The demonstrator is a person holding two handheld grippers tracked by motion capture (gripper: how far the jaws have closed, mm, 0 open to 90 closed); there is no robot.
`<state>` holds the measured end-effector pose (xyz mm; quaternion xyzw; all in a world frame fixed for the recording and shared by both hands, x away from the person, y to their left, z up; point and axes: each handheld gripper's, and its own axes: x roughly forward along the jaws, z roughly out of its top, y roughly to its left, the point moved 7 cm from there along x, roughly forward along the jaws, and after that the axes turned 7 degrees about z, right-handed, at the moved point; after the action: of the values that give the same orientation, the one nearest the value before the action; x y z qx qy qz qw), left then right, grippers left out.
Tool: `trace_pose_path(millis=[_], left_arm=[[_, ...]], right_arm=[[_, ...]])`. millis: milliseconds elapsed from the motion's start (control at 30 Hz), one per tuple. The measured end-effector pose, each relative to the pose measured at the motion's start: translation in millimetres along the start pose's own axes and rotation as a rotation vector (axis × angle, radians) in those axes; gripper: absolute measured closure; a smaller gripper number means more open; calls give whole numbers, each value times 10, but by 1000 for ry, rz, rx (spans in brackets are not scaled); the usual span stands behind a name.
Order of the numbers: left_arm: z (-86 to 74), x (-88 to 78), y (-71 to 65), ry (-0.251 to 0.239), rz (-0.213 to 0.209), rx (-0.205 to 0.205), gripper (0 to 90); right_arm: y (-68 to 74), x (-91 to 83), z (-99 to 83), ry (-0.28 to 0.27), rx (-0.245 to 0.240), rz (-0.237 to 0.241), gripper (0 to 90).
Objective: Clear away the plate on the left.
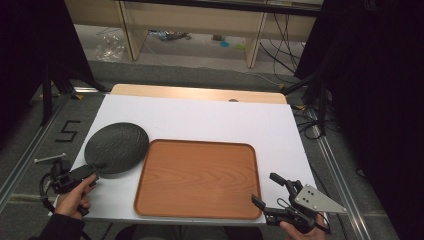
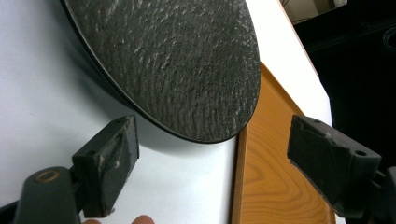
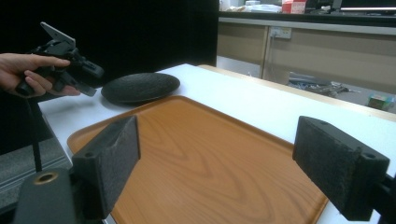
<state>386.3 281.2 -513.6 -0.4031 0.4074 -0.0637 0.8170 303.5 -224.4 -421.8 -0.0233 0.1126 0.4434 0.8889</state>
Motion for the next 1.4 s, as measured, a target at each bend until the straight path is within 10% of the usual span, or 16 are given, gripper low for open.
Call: trace_pose_path(millis=[900,1400], left_arm=[[143,239,101,2,2,-94,206],[191,323,156,-38,-46,-230,276]], right_arm=[[6,39,14,-14,-27,26,165],[22,45,9,-5,-23,14,165]])
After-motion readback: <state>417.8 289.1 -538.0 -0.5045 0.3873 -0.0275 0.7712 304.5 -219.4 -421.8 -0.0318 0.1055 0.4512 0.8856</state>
